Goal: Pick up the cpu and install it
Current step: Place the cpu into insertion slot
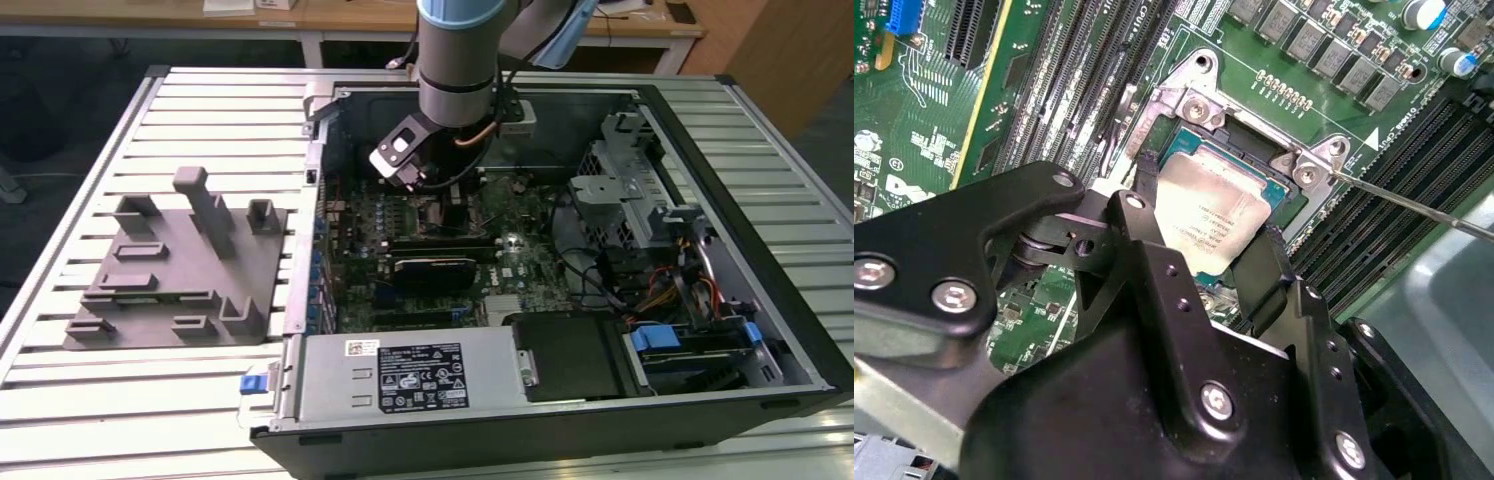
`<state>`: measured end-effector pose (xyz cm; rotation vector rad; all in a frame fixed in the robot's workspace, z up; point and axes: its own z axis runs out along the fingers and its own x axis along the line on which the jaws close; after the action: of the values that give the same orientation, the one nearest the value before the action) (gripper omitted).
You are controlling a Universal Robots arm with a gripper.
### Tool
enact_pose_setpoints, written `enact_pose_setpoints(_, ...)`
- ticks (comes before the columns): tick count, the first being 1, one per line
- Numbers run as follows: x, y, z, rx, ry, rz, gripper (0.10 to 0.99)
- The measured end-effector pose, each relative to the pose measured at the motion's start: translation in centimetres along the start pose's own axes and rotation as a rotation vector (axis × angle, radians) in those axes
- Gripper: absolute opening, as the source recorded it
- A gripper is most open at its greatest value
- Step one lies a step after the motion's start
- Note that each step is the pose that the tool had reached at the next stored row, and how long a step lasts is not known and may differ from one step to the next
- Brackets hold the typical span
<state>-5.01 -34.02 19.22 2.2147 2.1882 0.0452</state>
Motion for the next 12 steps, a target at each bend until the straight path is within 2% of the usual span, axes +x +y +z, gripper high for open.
enact_pose_setpoints(3,0.00,0.00,0.00,0.000,0.0000,0.000,0.553)
enact_pose_setpoints(4,0.00,0.00,0.00,0.000,0.0000,0.001,0.616)
enact_pose_setpoints(12,0.00,0.00,0.00,0.000,-0.0001,0.002,0.616)
